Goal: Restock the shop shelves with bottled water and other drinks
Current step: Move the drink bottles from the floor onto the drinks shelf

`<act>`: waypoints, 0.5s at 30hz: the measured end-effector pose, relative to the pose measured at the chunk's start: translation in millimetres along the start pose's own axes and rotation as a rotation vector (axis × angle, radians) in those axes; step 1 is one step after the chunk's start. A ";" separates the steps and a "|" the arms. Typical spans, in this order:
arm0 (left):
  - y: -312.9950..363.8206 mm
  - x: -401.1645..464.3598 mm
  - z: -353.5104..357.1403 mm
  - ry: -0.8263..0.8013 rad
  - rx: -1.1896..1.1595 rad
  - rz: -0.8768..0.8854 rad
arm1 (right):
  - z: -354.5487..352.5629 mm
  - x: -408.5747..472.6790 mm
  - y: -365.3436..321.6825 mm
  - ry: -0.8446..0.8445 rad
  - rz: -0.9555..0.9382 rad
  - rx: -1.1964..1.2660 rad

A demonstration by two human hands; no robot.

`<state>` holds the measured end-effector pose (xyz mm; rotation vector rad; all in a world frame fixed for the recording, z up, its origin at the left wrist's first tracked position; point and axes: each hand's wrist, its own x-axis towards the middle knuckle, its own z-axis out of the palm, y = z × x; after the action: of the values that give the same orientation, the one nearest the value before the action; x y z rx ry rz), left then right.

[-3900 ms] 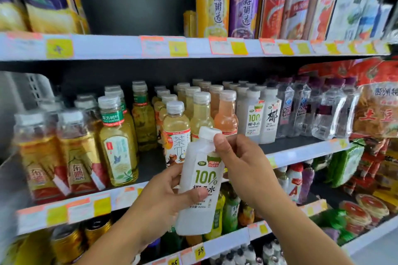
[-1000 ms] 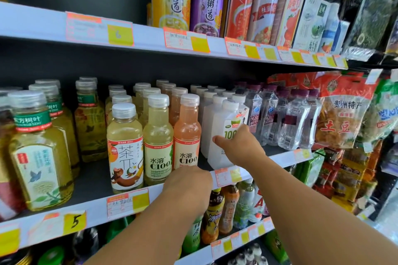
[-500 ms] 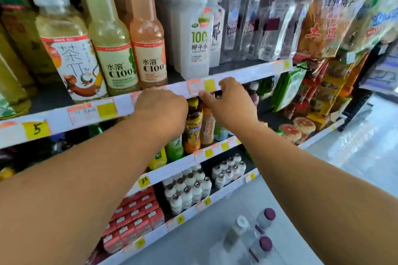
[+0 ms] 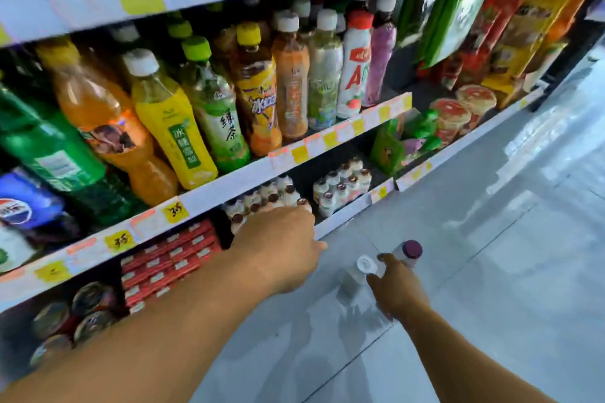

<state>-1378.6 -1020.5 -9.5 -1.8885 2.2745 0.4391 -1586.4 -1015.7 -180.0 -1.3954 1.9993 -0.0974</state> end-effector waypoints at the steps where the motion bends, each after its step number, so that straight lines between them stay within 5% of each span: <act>1: -1.0 2.7 8.6 -0.015 0.003 -0.002 | 9.0 6.2 2.8 0.005 -0.016 -0.010; 15: -20.1 -9.2 58.6 -0.169 -0.020 -0.048 | 59.6 49.2 11.7 -0.014 -0.091 -0.207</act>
<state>-1361.1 -996.5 -64.6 -1.8346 2.1205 0.5921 -1571.1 -1034.1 -254.4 -1.6124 1.9783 0.0812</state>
